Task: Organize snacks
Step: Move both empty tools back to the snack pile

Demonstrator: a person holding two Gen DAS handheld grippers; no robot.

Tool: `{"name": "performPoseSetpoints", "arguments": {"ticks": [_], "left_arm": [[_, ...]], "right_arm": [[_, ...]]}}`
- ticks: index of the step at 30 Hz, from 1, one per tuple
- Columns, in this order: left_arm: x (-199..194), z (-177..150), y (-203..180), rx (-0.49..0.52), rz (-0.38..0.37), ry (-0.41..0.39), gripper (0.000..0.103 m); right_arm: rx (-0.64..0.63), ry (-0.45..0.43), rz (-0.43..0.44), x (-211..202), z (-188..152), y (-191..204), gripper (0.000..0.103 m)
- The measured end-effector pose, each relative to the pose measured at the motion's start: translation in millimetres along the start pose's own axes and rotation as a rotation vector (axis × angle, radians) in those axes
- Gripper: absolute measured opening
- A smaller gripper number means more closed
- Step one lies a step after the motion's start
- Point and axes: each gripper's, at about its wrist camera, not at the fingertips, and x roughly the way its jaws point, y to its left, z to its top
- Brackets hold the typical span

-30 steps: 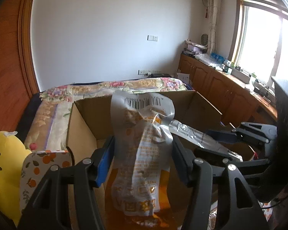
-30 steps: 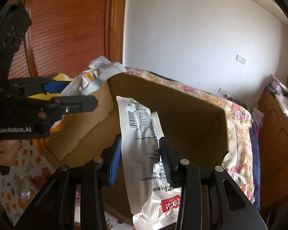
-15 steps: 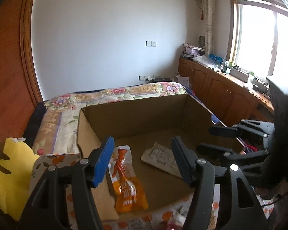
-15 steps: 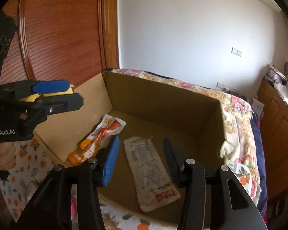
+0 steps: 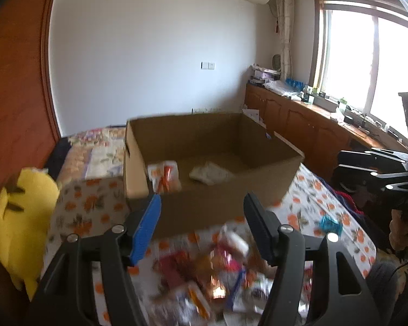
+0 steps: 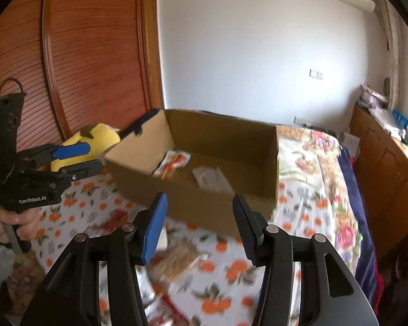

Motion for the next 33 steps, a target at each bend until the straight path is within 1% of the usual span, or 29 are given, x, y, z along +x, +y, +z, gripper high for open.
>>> {"name": "performPoseSetpoints", "arguments": {"ticks": [2,6,8,12,16,19,21,25,30,33], "left_arm": [[-3.8,-16.8,1.1,-0.014,0.003,0.018,0.064],[-10.0,-37.9,-0.8,-0.028,0.024,0.023,0.064],[-14.0,-47.8,-2.0,-0.020,0.047,0.016,0.064],[-15.5,-71.8,-2.9,-0.005,0.076,0.028,0.065],[-12.6,-95.4,-2.2,0.016,0.103,0.047,0.065],[-10.5,-107.3,-3.9,0.023,0.109,0.064,0.065],[-10.5,-112.9,-4.0,0.021,0.110,0.069,0.065],[-12.9,-124.7,-4.2,-0.009,0.110,0.076,0.065],[-15.5,-135.1,-4.6,-0.042,0.094,0.091,0.065],[-16.3,-136.7,-6.0,-0.050,0.089,0.093,0.065]], "right_arm": [[0.013,0.002,-0.003,-4.3,-16.3,3.1,0.052],[0.061,-0.003,0.007,-6.8,-42.1,6.3,0.053],[0.094,-0.006,0.017,-7.8,-55.3,6.0,0.055],[0.144,0.011,0.023,-4.0,-80.9,8.9,0.064],[0.176,0.048,0.020,5.0,-105.2,14.6,0.066],[0.169,0.070,0.010,11.6,-118.8,20.4,0.066],[0.182,0.089,0.022,18.1,-128.8,20.9,0.066],[0.193,0.130,0.016,29.6,-145.6,21.8,0.066],[0.227,0.164,0.030,39.3,-154.5,14.5,0.066],[0.274,0.167,0.063,40.5,-156.8,7.3,0.065]]}}
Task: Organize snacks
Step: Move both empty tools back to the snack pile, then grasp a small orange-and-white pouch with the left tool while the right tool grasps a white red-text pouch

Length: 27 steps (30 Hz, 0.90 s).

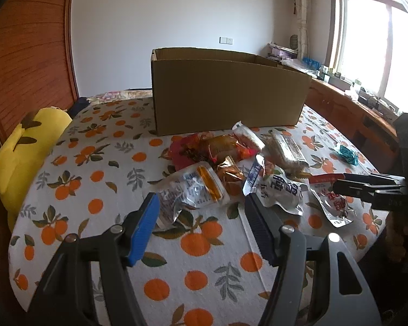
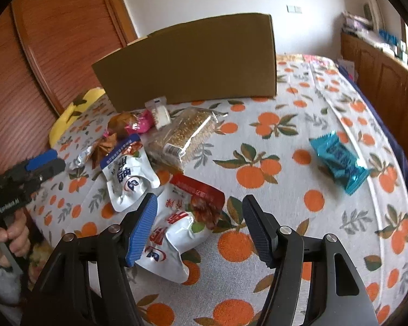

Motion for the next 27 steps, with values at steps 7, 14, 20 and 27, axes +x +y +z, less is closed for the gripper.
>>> {"name": "performPoseSetpoints", "arguments": {"ticks": [7,14,20,27], "left_arm": [[4.6,-0.7,2.2,0.000,0.008,0.001,0.065],[16.8,-3.6,-0.4,0.028,0.010,0.040,0.066],[26.4,-1.1,-9.2,0.132,0.020,0.081,0.068],[36.4,4.5,-16.1,0.246,0.074,0.101,0.070]], "right_arm": [[0.040,0.024,0.053,6.4,2.2,-2.2,0.054],[0.056,0.032,0.055,10.3,3.2,-5.0,0.032],[0.055,0.025,0.048,8.2,1.3,-8.8,0.014],[0.031,0.019,0.027,7.2,0.6,-5.9,0.015]]}}
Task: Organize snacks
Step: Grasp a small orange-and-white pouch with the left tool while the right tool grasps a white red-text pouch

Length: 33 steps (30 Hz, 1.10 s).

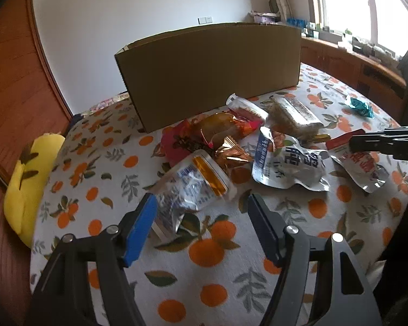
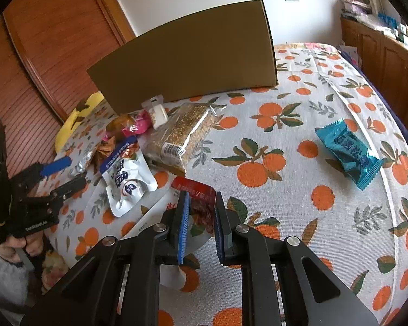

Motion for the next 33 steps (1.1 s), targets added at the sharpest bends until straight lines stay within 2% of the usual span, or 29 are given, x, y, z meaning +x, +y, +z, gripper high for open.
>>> {"name": "performPoseSetpoints", "arguments": {"ticks": [7,14,16,20,24,27,28,33], "left_arm": [[21.0,9.2,-1.1,0.049,0.022,0.049,0.071],[29.2,17.4,6.8,0.044,-0.029,0.076,0.070],[29.9,16.6,11.5,0.008,-0.069,0.085,0.062],[23.3,12.5,6.6,0.034,-0.047,0.067,0.054],[7.7,9.5,0.1,0.058,-0.044,0.033,0.031],[-4.3,8.6,-2.5,0.062,-0.049,0.015,0.022],[-7.9,8.6,-1.7,0.058,-0.046,0.005,0.012],[-16.0,7.2,3.7,0.064,-0.026,-0.008,0.007]], "right_arm": [[-0.008,-0.003,-0.004,-0.1,-0.8,0.8,0.015],[-0.016,-0.007,-0.008,-0.5,-1.4,0.8,0.015],[-0.015,-0.007,-0.007,-0.4,-1.4,0.4,0.015],[-0.014,-0.007,-0.008,-0.3,-1.3,0.7,0.015],[-0.018,-0.007,-0.011,-1.1,-1.2,1.5,0.015],[-0.017,-0.007,-0.012,-1.2,-1.3,1.8,0.015],[-0.017,-0.007,-0.011,-1.6,-1.3,1.5,0.015],[-0.017,-0.008,-0.011,-1.8,-1.5,1.1,0.015]]}}
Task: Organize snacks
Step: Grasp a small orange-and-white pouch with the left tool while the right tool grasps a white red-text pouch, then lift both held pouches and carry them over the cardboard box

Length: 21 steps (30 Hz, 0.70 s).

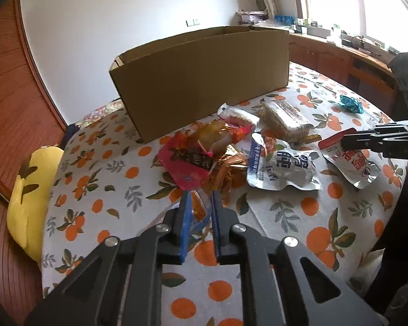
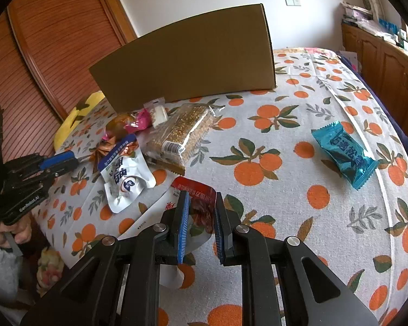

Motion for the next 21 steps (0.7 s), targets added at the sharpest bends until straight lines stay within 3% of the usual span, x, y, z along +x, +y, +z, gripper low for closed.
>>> {"name": "performPoseSetpoints", "arguments": {"ticks": [11,21], "left_arm": [[-13.0,8.0,21.0,-0.024,0.035,-0.026,0.000],[-35.0,11.4,38.7,-0.095,0.031,-0.083,0.000]], "right_arm": [[-0.008,-0.002,-0.005,-0.8,-0.1,0.3,0.014],[-0.022,-0.050,-0.002,-12.9,2.9,3.2,0.002]]}}
